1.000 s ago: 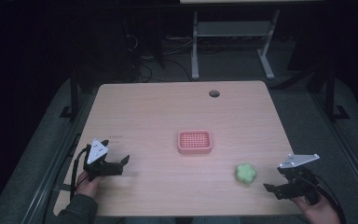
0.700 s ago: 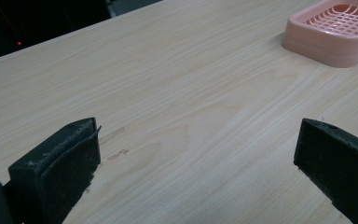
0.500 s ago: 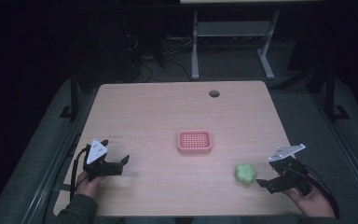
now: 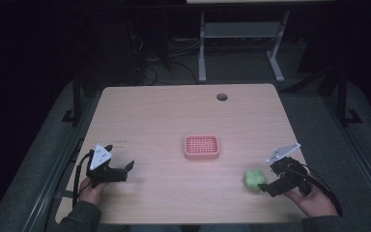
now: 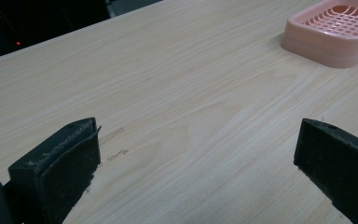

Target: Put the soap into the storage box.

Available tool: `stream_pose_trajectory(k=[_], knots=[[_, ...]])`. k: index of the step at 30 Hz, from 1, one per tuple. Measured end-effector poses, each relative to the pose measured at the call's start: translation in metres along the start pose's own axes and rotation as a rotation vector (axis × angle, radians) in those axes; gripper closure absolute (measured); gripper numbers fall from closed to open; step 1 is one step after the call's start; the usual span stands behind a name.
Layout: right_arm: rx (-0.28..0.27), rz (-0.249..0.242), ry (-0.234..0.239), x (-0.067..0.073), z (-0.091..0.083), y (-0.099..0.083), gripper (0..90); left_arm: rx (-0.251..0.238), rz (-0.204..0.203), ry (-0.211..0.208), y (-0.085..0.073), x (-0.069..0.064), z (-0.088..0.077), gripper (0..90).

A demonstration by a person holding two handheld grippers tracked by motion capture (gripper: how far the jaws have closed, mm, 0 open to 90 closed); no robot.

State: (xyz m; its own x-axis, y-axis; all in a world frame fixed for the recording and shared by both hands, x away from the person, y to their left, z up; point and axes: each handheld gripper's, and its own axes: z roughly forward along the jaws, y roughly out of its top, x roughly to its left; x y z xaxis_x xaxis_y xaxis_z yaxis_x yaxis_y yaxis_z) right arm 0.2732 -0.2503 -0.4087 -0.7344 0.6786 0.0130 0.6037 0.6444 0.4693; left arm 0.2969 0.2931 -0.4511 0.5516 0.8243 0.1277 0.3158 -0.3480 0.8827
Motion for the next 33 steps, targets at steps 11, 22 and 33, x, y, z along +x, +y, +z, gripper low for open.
stream_pose_trajectory(k=[11, 22, 33], knots=[[0.05, -0.025, 0.011, 0.004, 0.012, 0.011, 15.3, -0.001, 0.001, -0.004, 0.0, -0.001, 0.0, 0.0], [0.102, -0.049, 0.012, 0.006, 0.023, 0.021, 15.3, -0.002, 0.001, -0.007, 0.0, -0.001, 0.0, 0.0], [0.149, -0.066, 0.025, 0.004, 0.034, 0.027, 15.2, 0.0, 0.003, -0.009, 0.0, -0.001, 0.0, 0.0]])
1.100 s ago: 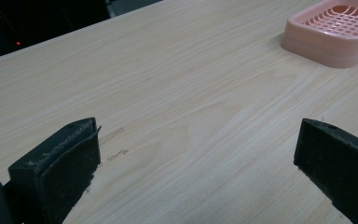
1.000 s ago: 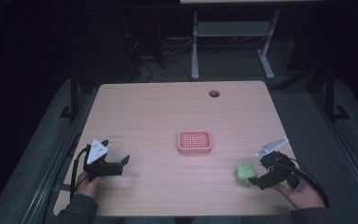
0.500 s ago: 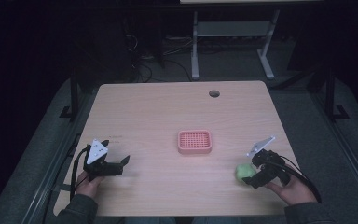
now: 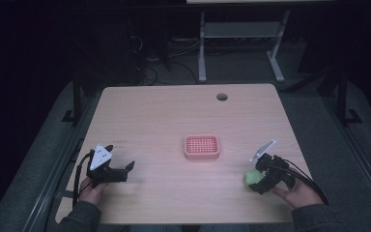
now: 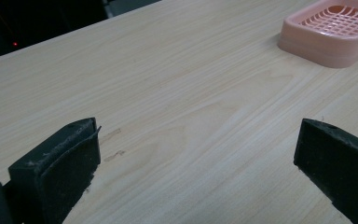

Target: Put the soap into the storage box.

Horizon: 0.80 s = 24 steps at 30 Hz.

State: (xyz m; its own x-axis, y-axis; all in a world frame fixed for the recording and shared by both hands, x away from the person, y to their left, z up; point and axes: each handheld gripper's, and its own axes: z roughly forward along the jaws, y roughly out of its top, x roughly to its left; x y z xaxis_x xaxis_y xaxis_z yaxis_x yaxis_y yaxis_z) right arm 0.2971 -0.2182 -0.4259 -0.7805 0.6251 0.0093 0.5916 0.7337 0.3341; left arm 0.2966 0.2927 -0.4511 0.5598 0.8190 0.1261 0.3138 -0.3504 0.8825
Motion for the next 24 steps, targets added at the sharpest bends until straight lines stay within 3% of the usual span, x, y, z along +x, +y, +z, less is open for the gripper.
stream_pose_trajectory(k=[24], knots=[[0.096, -0.074, 0.004, -0.002, 0.019, 0.013, 18.9, 0.008, 0.008, -0.001, 0.0, 0.001, -0.001, 0.0]])
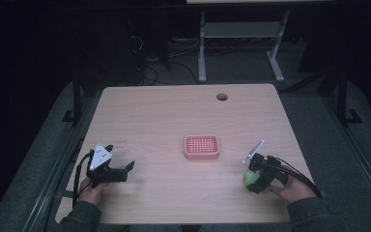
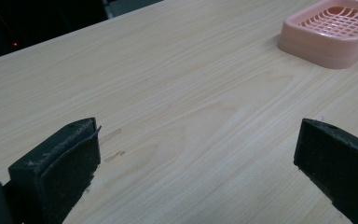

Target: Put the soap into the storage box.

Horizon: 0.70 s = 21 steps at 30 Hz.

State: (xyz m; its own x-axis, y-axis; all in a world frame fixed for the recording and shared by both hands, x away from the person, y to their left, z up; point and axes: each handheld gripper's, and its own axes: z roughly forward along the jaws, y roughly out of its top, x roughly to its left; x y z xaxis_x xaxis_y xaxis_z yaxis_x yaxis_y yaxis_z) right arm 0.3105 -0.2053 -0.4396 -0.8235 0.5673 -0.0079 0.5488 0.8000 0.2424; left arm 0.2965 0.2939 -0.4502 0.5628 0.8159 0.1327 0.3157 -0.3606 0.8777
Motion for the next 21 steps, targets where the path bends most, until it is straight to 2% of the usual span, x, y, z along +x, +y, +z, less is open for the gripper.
stream_pose_trajectory(k=[3, 21], knots=[[0.004, -0.007, 0.01, 0.0004, -0.0001, 0.001, 21.5, 0.001, 0.001, 0.0, 0.0001, 0.0001, -0.0002, 0.0], [0.018, -0.024, 0.007, 0.0008, 0.0021, 0.0007, 24.2, -0.004, 0.0, 0.0, -0.0001, -0.0002, 0.0001, 0.0]])
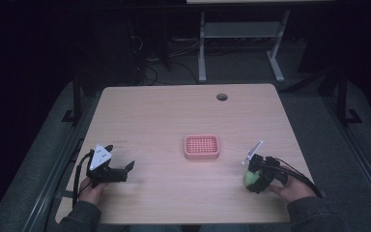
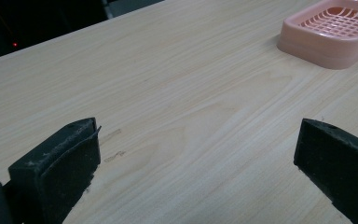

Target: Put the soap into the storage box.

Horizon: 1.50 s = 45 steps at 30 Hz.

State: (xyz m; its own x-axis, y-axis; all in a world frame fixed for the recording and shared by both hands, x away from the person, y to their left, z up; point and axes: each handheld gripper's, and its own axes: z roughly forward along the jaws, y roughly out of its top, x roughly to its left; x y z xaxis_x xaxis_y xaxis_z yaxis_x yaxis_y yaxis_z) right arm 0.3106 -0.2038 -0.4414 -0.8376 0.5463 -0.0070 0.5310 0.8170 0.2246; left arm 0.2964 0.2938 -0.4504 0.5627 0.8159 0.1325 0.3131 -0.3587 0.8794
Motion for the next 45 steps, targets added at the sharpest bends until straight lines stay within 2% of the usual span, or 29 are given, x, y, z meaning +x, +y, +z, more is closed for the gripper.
stream_pose_trajectory(k=[7, 10, 15, 21, 27, 29, 34, 40, 45], knots=[[-0.005, -0.003, 0.004, -0.001, 0.0, -0.001, 24.9, 0.0, -0.001, -0.001, 0.0, 0.0, 0.0, 0.0], [-0.014, 0.008, 0.011, -0.002, -0.001, -0.002, 25.0, 0.0, 0.0, -0.001, 0.0, 0.0, 0.0, 0.0], [-0.024, 0.032, -0.003, -0.004, -0.003, -0.003, 25.2, 0.001, 0.0, 0.0, 0.0, 0.0, 0.0, 0.0], [-0.04, 0.017, 0.01, -0.002, -0.007, -0.001, 25.5, -0.002, 0.001, -0.001, 0.0, 0.0, 0.0, 0.0], [-0.056, 0.035, 0.007, -0.003, -0.007, -0.002, 25.8, -0.006, 0.0, -0.001, 0.0, 0.0, -0.001, 0.0], [-0.07, 0.056, 0.014, -0.004, -0.006, -0.003, 25.7, -0.006, -0.002, 0.0, 0.0, 0.001, -0.001, 0.0], [-0.089, 0.069, -0.001, -0.004, -0.002, -0.004, 25.6, -0.008, -0.009, -0.001, 0.0, 0.0, -0.001, 0.0], [-0.092, 0.053, -0.019, -0.001, 0.002, -0.004, 25.8, -0.01, -0.006, -0.001, 0.0, 0.0, -0.001, 0.0], [-0.113, 0.075, -0.022, -0.001, 0.002, -0.007, 26.1, -0.014, -0.005, -0.002, 0.0, 0.0, -0.001, 0.0]])
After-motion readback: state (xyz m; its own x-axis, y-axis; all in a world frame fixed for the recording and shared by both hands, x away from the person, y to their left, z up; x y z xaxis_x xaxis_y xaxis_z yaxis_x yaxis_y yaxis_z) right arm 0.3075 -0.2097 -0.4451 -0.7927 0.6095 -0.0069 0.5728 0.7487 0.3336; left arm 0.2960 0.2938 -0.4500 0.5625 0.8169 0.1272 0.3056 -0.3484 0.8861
